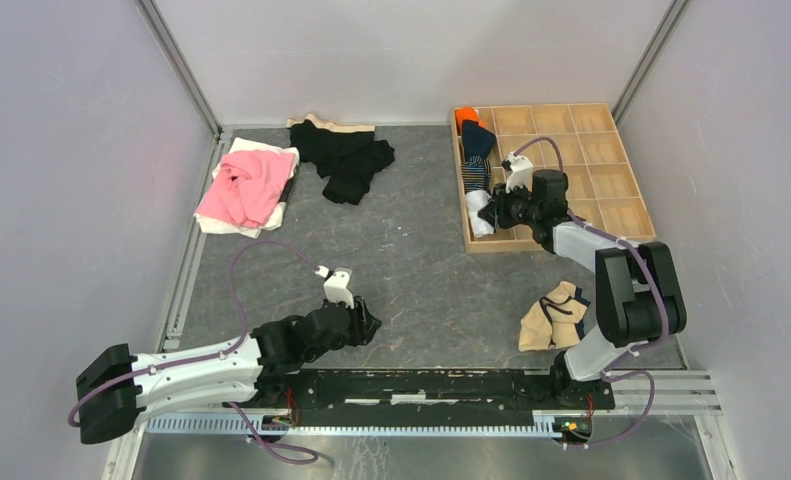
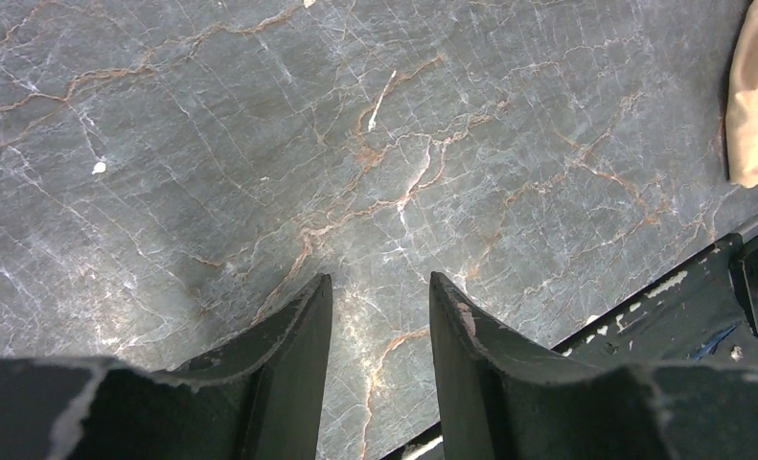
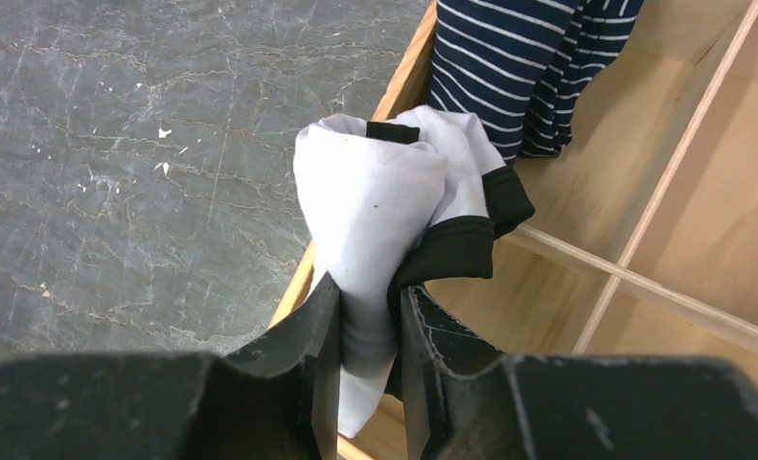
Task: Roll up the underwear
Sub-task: Place the underwear in the storage box.
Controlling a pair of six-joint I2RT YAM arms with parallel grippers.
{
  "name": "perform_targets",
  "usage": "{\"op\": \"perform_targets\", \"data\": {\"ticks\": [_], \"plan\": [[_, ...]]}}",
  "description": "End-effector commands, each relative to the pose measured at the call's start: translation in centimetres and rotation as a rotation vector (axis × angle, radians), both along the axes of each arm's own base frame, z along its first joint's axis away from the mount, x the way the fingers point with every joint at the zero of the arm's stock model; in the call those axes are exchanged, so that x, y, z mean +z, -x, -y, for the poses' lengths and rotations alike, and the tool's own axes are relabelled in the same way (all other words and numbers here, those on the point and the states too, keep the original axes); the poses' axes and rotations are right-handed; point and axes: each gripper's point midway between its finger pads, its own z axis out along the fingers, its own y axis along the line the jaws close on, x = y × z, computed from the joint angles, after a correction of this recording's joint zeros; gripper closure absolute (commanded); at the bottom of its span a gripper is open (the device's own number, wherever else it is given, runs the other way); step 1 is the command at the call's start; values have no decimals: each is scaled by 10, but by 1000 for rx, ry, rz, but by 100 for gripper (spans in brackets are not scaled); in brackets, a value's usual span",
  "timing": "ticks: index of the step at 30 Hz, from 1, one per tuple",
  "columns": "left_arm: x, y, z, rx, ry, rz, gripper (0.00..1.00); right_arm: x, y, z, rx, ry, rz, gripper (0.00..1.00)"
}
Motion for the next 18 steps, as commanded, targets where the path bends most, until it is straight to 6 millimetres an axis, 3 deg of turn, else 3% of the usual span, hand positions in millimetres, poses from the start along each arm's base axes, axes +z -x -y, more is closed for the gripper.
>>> {"op": "perform_targets", "data": {"ticks": [1,15,18], "plan": [[5,-2,6,12,44,-1,51,6,-13,-3,-9,-43,28,100],[5,-1,7,7,51,-7,51,-42,-3,4,-45,-11,-163,100],[5,0,6,7,54,-9,51,-49,-1,10,-78,9,-189,91]]}}
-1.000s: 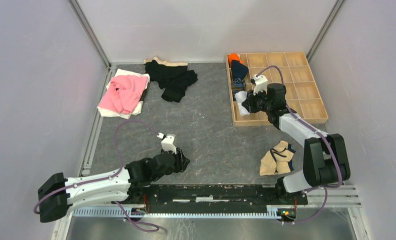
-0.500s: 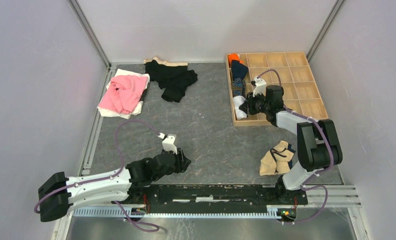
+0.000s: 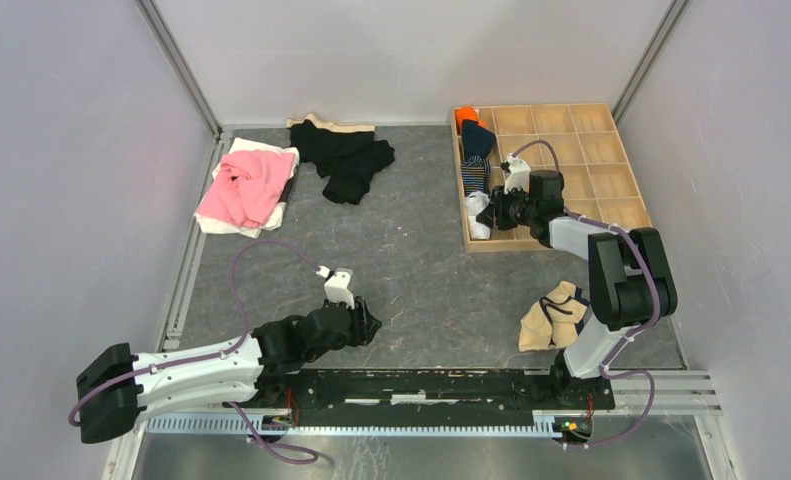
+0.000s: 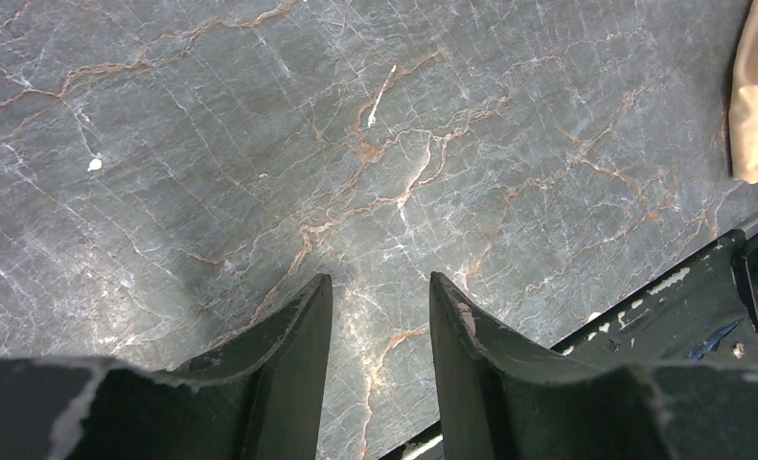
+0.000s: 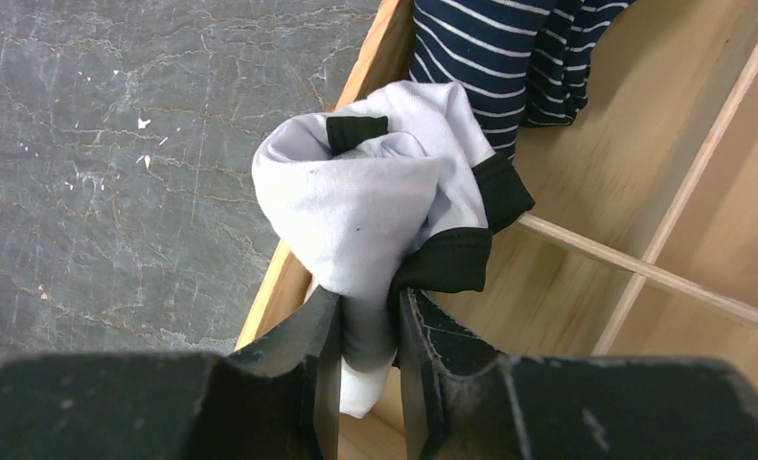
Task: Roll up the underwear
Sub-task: Place the underwear in the storage box.
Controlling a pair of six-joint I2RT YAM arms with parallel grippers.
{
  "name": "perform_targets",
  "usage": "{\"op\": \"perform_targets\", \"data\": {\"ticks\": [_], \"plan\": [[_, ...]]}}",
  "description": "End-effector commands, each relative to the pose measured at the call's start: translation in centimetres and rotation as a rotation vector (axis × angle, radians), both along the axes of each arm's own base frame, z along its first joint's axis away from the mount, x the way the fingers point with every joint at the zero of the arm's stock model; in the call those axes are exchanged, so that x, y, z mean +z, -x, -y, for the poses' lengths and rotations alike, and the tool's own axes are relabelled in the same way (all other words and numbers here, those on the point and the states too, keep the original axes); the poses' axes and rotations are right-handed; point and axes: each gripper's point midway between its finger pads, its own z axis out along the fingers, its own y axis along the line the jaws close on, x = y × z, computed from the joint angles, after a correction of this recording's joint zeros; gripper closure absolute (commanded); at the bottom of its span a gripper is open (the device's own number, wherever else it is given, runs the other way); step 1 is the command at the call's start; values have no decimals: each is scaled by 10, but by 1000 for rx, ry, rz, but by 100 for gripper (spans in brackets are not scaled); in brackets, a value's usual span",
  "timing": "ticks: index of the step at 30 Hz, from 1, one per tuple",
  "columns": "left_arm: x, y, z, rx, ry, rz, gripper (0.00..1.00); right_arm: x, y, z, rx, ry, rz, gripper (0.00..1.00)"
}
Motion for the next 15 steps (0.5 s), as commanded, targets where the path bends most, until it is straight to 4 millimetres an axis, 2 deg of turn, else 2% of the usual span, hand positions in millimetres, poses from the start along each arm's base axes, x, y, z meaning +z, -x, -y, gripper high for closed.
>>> {"op": "perform_targets", "data": {"ticks": [1,4,10,15], "plan": [[6,-1,6,12,57,-4,51,-20,3,12,-64,47,-87,88],[8,-1,7,12,62,-4,51,-19,2,16,-82,62,-85,75],[11,-1,10,7,72,-4,51,-5,-3,20,-101,74,-43,57],[9,-1,11,7,69,-10,51,15,-7,20,-106,68,5,50]]}}
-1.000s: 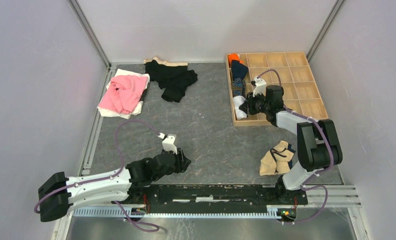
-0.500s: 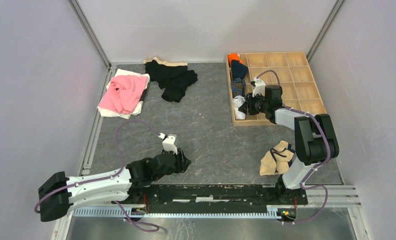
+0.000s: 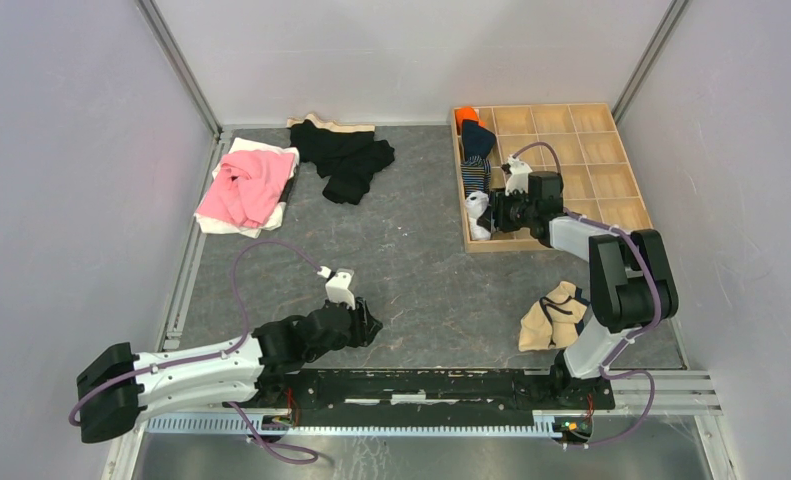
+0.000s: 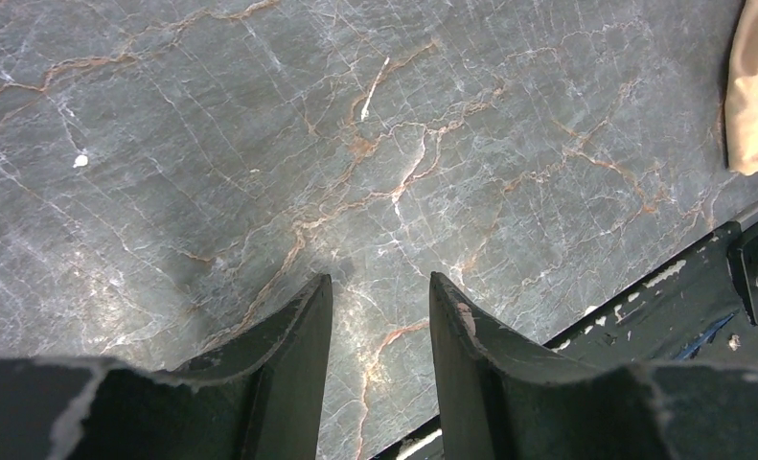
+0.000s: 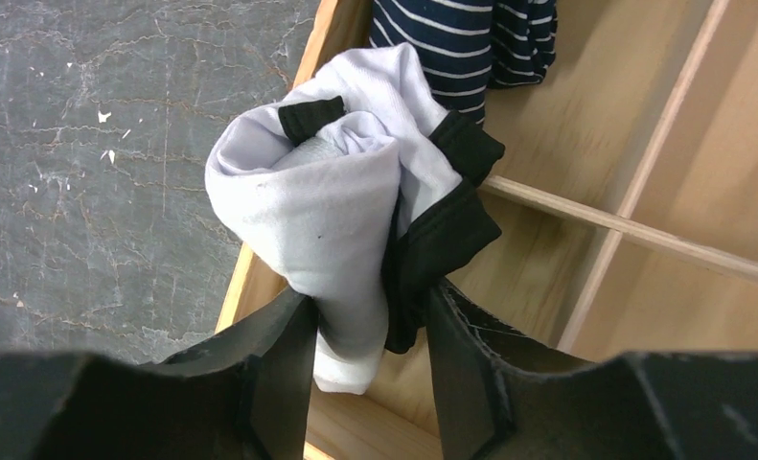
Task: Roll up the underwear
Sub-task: Place the underwear in the storage box.
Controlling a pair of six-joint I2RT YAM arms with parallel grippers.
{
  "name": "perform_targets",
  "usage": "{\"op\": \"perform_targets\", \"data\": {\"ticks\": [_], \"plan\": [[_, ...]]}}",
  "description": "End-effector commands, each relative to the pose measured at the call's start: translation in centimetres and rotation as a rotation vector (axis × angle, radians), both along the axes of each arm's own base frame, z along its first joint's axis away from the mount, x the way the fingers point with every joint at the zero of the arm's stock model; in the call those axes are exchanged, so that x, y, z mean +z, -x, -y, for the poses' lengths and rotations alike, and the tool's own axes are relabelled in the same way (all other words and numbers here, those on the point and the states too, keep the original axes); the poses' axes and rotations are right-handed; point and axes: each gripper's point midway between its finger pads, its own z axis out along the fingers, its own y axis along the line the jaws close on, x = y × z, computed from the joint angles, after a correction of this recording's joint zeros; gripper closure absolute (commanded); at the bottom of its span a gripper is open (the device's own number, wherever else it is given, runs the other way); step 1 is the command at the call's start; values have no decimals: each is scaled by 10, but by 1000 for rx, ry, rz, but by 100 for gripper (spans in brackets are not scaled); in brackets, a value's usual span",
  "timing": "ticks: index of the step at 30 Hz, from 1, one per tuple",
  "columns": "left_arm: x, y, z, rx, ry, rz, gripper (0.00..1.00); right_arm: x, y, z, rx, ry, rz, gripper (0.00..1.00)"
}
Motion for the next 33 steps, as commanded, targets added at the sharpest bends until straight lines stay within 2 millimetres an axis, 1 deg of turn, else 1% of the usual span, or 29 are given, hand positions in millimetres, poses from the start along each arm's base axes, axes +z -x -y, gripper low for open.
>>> {"op": "perform_targets", "data": {"ticks": [1,4,10,17,21,26,29,31,32,33], "plan": [[10,-3,10,17,66,-4,51,28,-12,9,-41,30,66,49],[10,-3,10,18,65,-3,51,39,-13,7,-31,23,87,44],[10,-3,11,16,67,-6,51,50,-12,7,-21,22,99,35],[8,-3,11,15,65,-10,51,63,-11,7,-24,23,123,27],[9,-3,12,15,70,-10,51,71,-13,9,-29,30,135,26],[8,-2,12,13,71,-12,51,70,-14,12,-41,44,128,28],[7,-2,12,12,71,-13,51,68,-13,8,-24,32,122,28],[7,-2,12,13,70,-13,51,70,-10,3,-7,5,129,26],[6,-2,11,14,70,-13,51,72,-9,2,-4,-6,135,23],[6,-2,12,13,72,-13,51,72,-7,1,-5,-17,137,17]]}}
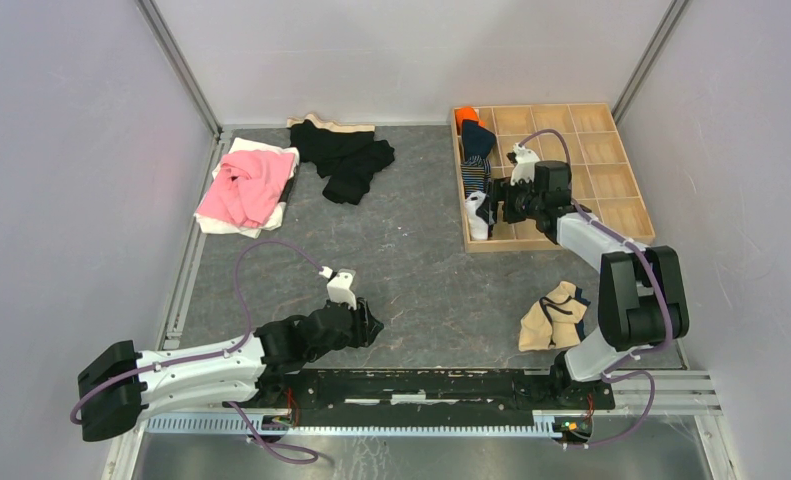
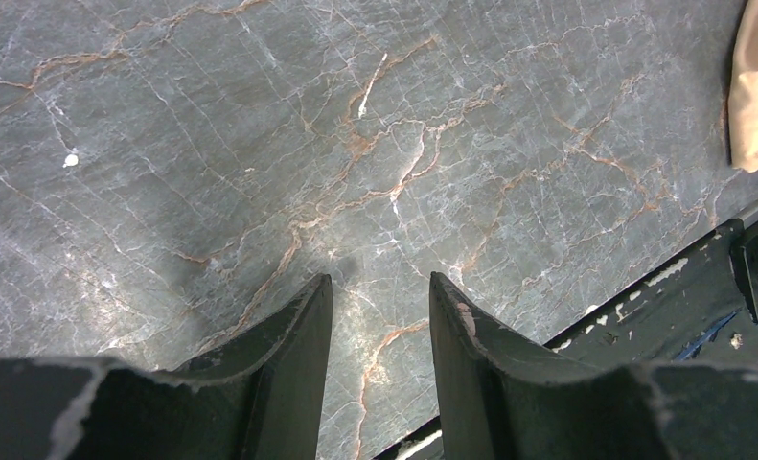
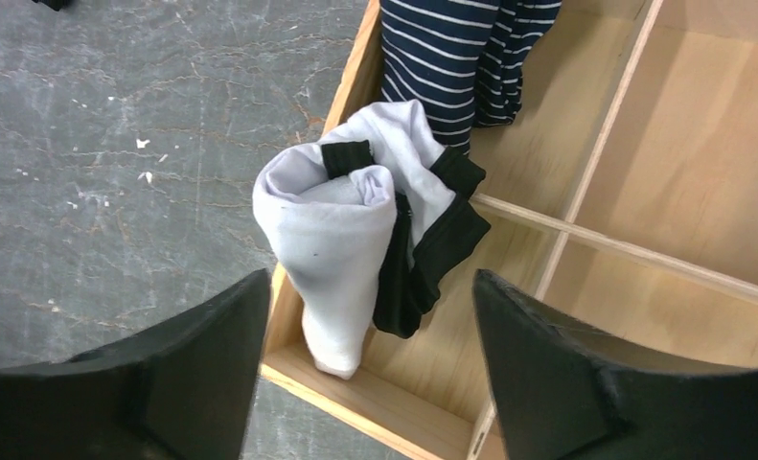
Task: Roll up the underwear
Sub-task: Place the underwear in the storage box.
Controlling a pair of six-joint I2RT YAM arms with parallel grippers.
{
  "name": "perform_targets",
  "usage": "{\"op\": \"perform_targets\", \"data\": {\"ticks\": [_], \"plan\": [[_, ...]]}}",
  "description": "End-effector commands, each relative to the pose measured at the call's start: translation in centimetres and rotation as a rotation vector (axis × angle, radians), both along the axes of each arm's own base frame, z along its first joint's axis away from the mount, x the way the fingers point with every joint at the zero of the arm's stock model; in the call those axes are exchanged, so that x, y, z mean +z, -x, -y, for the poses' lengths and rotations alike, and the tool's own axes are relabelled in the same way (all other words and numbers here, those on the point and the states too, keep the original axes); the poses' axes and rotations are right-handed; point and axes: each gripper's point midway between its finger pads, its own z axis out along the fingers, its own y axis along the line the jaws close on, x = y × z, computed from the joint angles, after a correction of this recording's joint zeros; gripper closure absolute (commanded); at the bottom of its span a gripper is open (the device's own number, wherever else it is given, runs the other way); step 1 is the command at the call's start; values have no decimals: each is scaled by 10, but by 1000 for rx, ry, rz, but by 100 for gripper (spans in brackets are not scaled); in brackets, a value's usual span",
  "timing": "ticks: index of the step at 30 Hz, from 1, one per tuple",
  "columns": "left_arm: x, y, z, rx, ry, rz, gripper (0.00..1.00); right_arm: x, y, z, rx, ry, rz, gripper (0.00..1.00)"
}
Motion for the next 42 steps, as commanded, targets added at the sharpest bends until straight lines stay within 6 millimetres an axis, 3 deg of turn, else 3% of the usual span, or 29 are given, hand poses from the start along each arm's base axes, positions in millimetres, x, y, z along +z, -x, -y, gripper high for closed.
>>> {"op": "perform_targets", "data": {"ticks": [1,4,14,24,35,38,42], "plan": [[9,-3,9,23,74,-5,51,31,-4,-7,17,-54,89,10],[8,-3,9,24,77,-5,51,34,-3,-13,21,-93,93,2],[7,-2,11,17,72,-10,51,9,-11,-19,-52,-57,2,3],[9,-3,10,20,73,-4,51,-11,-21,-8,-123,-13,-30,7],[8,-3,10,17,63,-5,51,-18,-24,-17,-91,-54,-20,49],[7,-3,10,19,59,-5,51,-22,-24,-16,-88,-45,-27,52],[6,-3,9,20,58,-6,51,-25,-22,-14,-85,-40,-26,64]]}}
